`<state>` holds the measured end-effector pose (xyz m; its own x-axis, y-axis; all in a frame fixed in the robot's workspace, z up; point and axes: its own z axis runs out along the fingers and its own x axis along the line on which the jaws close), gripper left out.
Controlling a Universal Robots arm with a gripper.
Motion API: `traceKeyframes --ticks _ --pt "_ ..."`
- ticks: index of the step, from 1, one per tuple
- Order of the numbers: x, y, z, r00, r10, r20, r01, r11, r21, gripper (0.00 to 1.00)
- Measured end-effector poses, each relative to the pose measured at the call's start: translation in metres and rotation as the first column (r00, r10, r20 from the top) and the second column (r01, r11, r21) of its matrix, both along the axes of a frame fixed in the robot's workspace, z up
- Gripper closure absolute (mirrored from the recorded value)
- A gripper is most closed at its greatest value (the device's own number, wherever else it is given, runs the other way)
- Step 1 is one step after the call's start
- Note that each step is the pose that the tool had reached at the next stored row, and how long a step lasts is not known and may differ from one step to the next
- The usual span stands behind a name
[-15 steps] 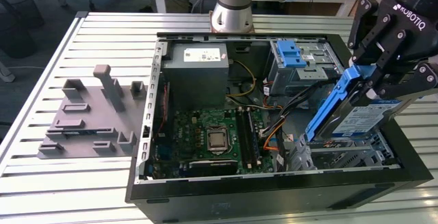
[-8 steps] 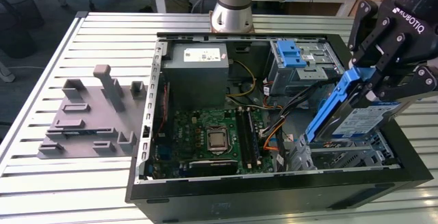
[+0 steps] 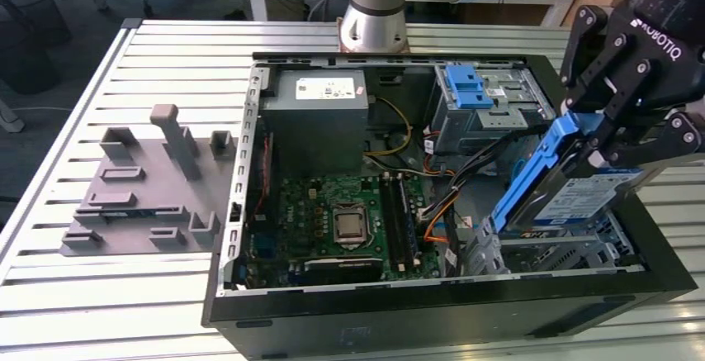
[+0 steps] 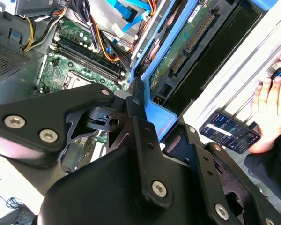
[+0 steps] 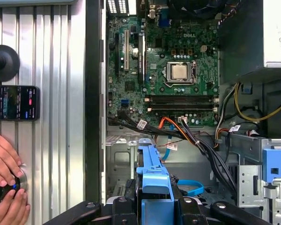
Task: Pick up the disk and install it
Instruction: 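Insert the disk into the insertion slot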
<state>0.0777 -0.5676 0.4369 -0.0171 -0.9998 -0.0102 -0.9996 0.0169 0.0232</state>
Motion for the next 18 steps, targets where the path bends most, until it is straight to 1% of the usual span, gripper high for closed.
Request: traceKeyframes --ticks 18 --pt "0.0 -0.0003 -0.0101 1.0 0.0 0.0 0.0 1.0 0.0 0.64"
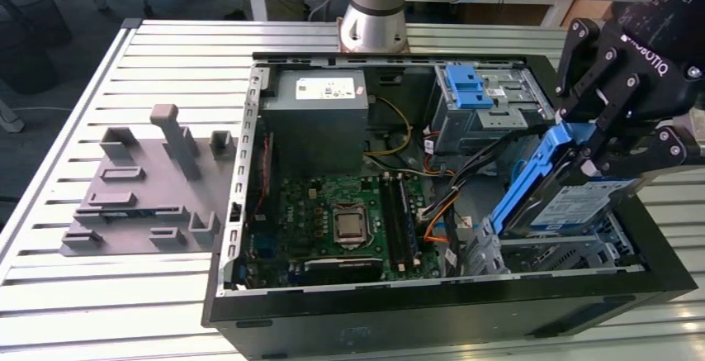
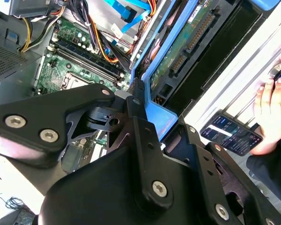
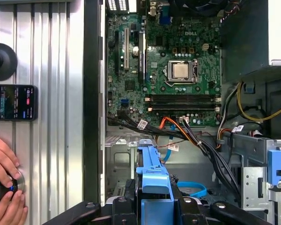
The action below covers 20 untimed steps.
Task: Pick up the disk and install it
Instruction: 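Insert the disk into the insertion slot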
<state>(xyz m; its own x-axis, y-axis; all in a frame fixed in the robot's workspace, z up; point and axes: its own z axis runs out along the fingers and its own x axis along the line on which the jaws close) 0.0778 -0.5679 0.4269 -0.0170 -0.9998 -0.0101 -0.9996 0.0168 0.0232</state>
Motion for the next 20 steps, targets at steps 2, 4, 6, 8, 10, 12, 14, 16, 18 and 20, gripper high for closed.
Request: traceKeyframes --ticks 2,4,6,8,10,12,14,16,18,20 --pt "0.0 0.0 -0.0017 1.0 0.0 0.0 0.0 1.0 0.0 0.64" --pt "0.0 0.0 -0.0032 1.0 0.0 0.0 0.0 1.0 -0.0001 0.64" --pt "0.0 0.0 -0.0047 1.0 0.0 0.0 0.0 1.0 -0.0001 0.64" --pt "0.0 0.0 -0.0059 1.0 0.0 0.0 0.0 1.0 0.0 0.64" --pt "0.0 0.0 -0.0076 1.0 0.0 0.0 0.0 1.0 -0.0001 0.64" --pt "0.0 0.0 -0.0088 1.0 0.0 0.0 0.0 1.0 0.0 0.64" --pt "0.0 0.0 -0.0099 1.0 0.0 0.0 0.0 1.0 0.0 0.64" --pt "0.0 0.0 -0.0112 1.0 0.0 0.0 0.0 1.0 0.0 0.64" --pt "0.0 0.0 -0.0126 1.0 0.0 0.0 0.0 1.0 0.0 0.64" --pt "0.0 0.0 -0.0141 1.0 0.0 0.0 0.0 1.0 0.0 0.64"
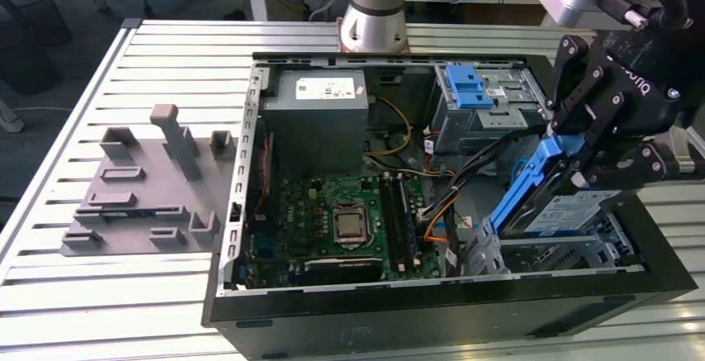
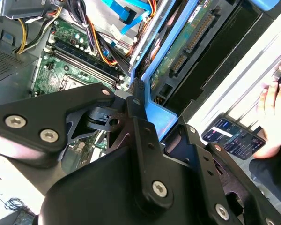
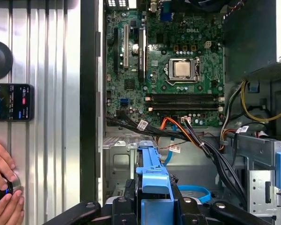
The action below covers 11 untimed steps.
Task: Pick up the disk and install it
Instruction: 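Insert the disk into the insertion slot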
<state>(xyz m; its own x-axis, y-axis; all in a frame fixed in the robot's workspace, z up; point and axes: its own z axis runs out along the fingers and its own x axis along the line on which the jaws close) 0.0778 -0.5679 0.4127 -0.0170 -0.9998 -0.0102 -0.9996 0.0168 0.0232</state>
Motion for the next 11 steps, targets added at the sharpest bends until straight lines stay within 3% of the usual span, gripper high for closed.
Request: traceKeyframes --ticks 11 --pt "0.0 0.0 -0.0083 1.0 0.0 0.0 0.0 1.0 -0.0001 0.64"
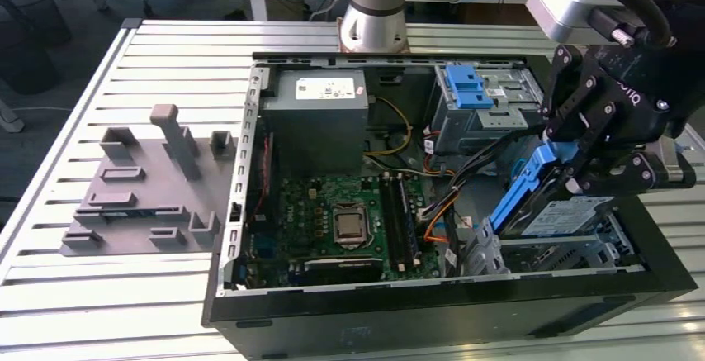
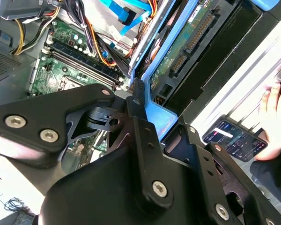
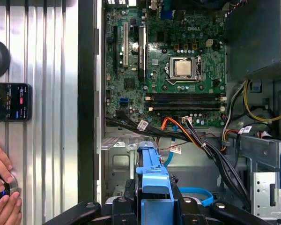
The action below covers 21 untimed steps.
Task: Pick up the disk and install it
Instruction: 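Insert the disk into the insertion slot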
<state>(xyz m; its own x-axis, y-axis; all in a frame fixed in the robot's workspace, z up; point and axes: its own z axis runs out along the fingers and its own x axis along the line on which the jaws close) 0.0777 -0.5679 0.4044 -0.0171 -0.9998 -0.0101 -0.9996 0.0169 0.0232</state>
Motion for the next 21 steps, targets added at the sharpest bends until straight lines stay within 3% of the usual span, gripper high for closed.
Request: traceKeyframes --ticks 21 --pt "0.0 0.0 -0.0177 1.0 0.0 0.0 0.0 1.0 0.0 0.64"
